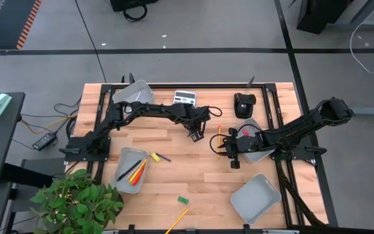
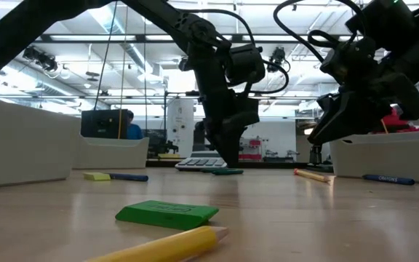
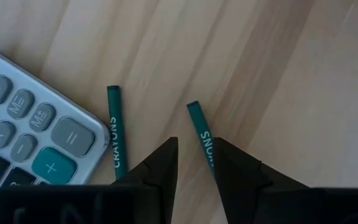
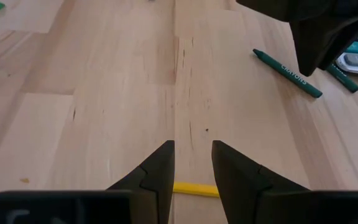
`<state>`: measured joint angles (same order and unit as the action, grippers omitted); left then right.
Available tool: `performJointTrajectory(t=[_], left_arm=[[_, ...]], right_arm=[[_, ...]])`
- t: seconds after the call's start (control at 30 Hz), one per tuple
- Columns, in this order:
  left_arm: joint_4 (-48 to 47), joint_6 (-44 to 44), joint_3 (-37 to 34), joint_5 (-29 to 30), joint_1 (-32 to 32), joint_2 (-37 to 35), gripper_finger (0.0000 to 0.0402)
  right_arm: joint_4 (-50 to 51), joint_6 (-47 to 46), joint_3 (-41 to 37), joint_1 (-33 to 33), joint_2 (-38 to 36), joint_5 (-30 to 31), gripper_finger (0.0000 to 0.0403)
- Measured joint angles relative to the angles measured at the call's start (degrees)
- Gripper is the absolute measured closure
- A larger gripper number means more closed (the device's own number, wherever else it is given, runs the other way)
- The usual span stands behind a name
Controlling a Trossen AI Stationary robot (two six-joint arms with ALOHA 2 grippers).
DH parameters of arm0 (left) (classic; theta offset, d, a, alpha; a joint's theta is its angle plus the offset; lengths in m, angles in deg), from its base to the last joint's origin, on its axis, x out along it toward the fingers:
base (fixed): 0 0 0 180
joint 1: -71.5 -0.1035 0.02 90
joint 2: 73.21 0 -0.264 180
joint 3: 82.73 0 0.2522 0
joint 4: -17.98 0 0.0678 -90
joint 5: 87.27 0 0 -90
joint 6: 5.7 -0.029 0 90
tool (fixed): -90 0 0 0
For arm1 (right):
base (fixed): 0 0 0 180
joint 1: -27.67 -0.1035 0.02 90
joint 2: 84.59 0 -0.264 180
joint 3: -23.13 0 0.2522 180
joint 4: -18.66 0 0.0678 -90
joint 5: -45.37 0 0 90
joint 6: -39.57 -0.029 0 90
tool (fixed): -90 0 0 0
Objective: Sort crayons/erasers/pens/pencils in bins
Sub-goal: Put the bottom green crayon into the bottom right gray bin
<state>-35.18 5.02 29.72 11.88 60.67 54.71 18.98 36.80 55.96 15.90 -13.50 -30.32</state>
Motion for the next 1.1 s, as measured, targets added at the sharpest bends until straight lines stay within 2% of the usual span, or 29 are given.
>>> performJointTrajectory(t=[0.63,0.8,1.1], left_arm=[[0.1,0.05,0.02,-1.97,-0.16,0.32,0.0294],[1.48,0.14,-0.49,-7.28,-1.42,1.39,0.0306],[1.31,0.37,-0.35,-9.9,-2.91,2.97,0.0333]], right_arm=[[-0.01,-0.74,0.0,0.0,0.0,0.0,0.0285],[-0.01,-0.7,0.01,0.0,0.0,0.0,0.0285],[0.34,-0.68,0.01,0.02,0.02,0.0,0.0285]])
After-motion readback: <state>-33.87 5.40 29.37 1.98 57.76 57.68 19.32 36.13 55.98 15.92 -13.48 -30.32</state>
